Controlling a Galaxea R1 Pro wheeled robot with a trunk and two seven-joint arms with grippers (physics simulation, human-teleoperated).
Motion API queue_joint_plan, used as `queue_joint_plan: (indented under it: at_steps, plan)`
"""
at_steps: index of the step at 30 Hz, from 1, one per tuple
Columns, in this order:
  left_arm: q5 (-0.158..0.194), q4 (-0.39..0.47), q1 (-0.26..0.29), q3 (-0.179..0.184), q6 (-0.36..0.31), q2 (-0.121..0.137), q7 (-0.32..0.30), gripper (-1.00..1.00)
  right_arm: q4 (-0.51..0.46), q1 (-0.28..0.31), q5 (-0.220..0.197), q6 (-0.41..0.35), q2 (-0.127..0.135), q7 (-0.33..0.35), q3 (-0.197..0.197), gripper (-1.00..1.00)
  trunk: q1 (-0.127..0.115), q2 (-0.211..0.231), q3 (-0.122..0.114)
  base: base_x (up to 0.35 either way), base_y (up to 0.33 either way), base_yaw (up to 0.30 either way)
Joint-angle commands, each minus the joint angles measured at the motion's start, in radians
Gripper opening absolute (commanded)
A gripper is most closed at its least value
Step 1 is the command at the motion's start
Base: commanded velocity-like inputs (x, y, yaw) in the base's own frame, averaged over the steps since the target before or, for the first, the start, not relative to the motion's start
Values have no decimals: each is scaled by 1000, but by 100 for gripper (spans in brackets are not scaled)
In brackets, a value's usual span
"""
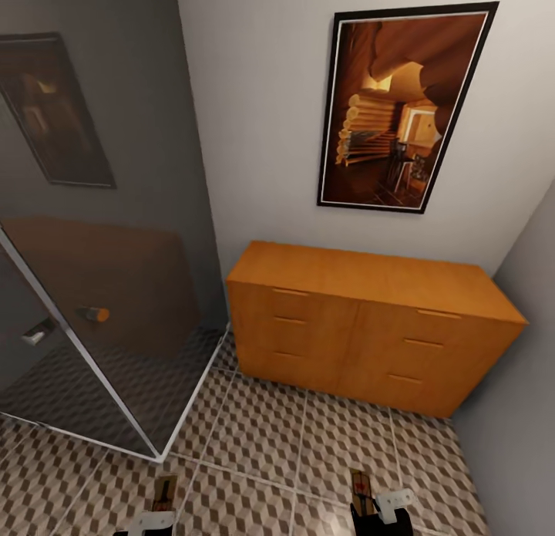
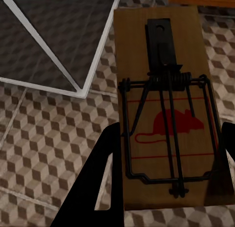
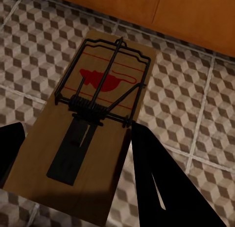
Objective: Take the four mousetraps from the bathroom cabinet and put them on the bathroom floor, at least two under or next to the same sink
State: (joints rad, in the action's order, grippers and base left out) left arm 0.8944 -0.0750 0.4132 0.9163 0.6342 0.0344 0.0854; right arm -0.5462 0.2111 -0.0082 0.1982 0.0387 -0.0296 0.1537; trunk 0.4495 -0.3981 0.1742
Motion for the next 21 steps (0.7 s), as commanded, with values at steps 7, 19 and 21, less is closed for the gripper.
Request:
queue_joint_plan:
  at_steps: [7,19,21]
  plan:
    - [-8,-2,1,7,2,-1,11,-100,0,1,-3,3,1,-6,6,-100,1,-2,2,0,0,251]
    - [-8,-2,1,7,1,-2,11,-100,0,1,-3,3,-1,-6,6,-100,1,-2,2,0,0,251]
    - [-8,-2,1,7,1,-2,10,-100,0,1,-3,3,0,-6,6,-100,1,-2,2,0,0,251]
